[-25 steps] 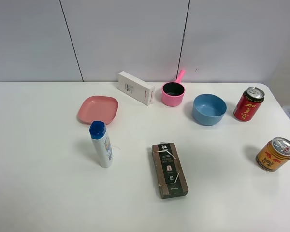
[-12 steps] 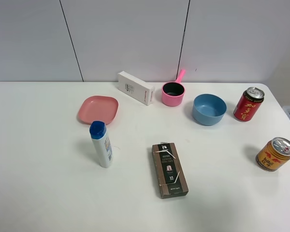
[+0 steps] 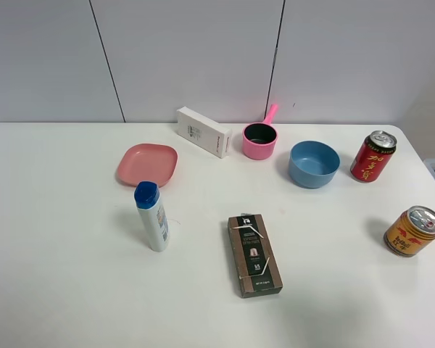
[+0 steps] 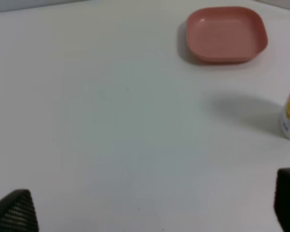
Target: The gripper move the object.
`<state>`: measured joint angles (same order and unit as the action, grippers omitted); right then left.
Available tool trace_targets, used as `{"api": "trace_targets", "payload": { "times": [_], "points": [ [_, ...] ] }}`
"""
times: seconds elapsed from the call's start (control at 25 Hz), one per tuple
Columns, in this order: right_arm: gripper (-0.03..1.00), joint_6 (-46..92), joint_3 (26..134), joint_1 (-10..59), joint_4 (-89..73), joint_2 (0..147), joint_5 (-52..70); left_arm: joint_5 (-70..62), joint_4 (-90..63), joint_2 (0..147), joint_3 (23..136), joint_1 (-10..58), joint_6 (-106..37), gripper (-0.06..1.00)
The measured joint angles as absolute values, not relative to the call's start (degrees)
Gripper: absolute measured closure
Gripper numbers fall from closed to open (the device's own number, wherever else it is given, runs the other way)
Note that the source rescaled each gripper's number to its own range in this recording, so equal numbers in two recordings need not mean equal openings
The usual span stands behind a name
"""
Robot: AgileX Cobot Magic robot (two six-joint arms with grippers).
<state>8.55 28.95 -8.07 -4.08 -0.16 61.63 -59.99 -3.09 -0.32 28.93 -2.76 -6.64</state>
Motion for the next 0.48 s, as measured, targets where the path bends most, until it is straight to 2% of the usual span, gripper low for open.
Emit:
{"api": "trace_targets", "payload": {
  "times": [0.48],
  "points": [
    [-0.03, 6.95, 28.95, -7.80, -3.04, -0.16, 61.59, -59.99, -3.09, -0.32, 28.93, -2.76, -6.64, -0.06]
  ]
}}
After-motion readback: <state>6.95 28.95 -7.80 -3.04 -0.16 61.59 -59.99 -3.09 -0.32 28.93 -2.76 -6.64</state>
